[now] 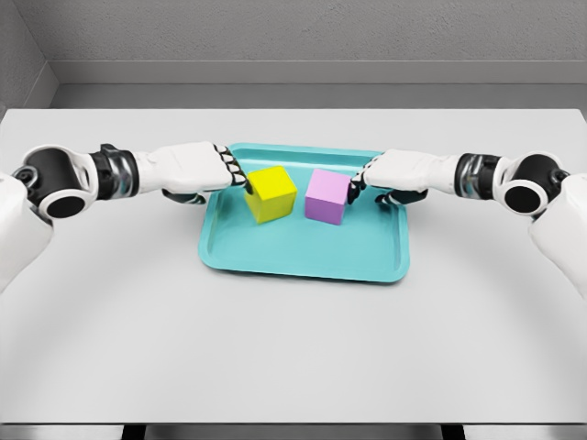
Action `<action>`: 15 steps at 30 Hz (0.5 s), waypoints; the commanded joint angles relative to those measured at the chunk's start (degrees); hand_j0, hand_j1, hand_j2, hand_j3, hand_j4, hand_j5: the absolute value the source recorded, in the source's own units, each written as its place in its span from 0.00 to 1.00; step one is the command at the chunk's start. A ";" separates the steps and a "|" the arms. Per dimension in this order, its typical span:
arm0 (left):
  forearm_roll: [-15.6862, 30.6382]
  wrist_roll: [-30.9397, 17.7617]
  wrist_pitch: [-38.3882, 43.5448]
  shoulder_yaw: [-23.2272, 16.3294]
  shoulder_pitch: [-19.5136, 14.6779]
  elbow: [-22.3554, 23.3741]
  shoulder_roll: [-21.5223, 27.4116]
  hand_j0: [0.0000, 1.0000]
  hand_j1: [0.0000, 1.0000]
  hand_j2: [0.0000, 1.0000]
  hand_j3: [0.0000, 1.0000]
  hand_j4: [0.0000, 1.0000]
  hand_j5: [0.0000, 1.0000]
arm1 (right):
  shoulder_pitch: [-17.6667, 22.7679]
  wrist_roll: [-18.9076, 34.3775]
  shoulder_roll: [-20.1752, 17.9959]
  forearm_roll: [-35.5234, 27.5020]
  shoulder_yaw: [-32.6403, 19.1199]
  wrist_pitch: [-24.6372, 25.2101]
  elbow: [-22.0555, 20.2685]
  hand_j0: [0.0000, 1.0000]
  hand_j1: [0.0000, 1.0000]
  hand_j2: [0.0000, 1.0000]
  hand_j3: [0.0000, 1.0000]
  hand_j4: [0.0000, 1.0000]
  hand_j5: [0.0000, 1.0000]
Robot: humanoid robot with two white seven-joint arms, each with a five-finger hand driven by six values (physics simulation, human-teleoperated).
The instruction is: Push two cubes
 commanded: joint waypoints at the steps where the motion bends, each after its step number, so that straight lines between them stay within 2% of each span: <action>1: 0.20 0.02 0.14 0.04 0.00 0.15 -0.74 0.79 0.79 0.79 0.79 0.79 0.79 | 0.00 -0.02 0.30 -0.27 -0.04 0.13 0.36 0.60 0.60 0.60 0.60 0.60 0.60; 15: -0.41 0.02 0.14 0.13 -0.26 2.17 -1.18 0.80 0.80 0.80 0.80 0.80 0.80 | -1.06 0.07 1.44 0.43 -0.04 0.13 1.06 0.60 0.60 0.60 0.60 0.60 0.60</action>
